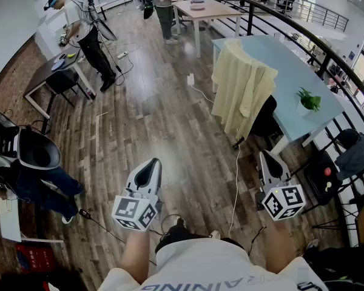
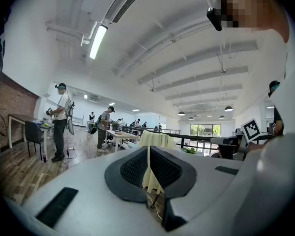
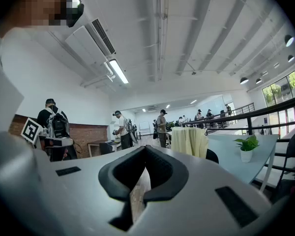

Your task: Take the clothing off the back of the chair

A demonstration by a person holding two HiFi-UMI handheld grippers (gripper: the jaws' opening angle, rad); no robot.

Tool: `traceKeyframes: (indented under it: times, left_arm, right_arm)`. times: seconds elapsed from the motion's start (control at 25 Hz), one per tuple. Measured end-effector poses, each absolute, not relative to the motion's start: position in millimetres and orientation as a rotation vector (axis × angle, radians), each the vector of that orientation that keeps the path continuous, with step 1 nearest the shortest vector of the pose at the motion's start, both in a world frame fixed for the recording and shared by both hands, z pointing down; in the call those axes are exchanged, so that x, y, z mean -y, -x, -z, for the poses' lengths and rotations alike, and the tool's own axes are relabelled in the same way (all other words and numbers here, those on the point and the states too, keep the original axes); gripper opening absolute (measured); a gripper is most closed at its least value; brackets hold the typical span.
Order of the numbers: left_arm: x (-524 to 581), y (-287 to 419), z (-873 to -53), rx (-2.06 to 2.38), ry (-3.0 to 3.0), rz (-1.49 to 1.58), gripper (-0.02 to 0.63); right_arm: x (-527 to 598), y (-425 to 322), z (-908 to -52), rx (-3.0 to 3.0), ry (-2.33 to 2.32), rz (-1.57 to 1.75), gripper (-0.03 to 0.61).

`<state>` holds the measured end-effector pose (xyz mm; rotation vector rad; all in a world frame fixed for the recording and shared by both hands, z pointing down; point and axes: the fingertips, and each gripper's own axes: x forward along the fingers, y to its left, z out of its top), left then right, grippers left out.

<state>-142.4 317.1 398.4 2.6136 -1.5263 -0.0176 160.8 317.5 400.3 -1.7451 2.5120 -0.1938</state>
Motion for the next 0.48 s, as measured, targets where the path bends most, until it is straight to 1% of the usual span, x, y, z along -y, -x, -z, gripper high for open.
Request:
traceKeyframes:
  times: [0.2,0.48]
  left_arm:
    - [-326,143,-395,1.530,-2.613,0.012,0.046]
    - [-334,130,-391,1.542,-2.613,0.006,0.046]
  right_arm:
    - [-328,-156,-395,-2.524,1.726,0.193,0.022]
    - [-336,-170,-396,-2.521,1.731,0.194,0.023]
